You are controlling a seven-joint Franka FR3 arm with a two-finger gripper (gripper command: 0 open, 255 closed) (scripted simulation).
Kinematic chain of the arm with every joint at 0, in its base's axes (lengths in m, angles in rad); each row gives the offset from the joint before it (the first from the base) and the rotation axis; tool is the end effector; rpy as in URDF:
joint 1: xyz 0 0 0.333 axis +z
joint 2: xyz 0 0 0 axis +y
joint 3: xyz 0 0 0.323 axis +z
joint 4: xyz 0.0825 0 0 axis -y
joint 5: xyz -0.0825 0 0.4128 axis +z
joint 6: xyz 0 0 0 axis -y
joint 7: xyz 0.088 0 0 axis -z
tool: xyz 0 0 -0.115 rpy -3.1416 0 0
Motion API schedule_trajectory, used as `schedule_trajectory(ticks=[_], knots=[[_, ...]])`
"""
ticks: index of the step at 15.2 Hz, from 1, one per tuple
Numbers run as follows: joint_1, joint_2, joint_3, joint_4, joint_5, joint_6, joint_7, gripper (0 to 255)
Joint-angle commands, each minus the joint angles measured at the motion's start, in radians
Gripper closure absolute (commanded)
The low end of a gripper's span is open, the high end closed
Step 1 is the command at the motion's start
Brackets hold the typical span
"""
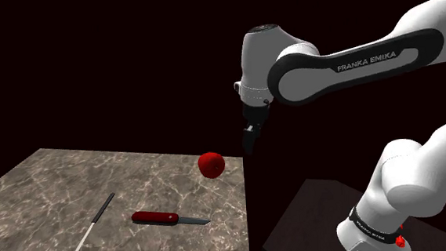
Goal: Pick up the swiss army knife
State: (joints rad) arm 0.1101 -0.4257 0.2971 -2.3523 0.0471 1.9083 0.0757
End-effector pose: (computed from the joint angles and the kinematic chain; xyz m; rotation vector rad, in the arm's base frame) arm 0.4060 0.1851 0.4694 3.0272 0.4387 -0.0237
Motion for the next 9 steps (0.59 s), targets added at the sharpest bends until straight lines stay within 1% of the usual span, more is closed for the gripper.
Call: schedule_trajectory(ticks=[1,5,9], knots=[[0.009,0.066,0.031,0.025,0.001,0.048,0.025,0],[0.026,0.188,0.084,0.077,-0.014,0.127,0.072,0],[0.044,0.319,0.132,0.146,-0.051,0.193,0.127,0]])
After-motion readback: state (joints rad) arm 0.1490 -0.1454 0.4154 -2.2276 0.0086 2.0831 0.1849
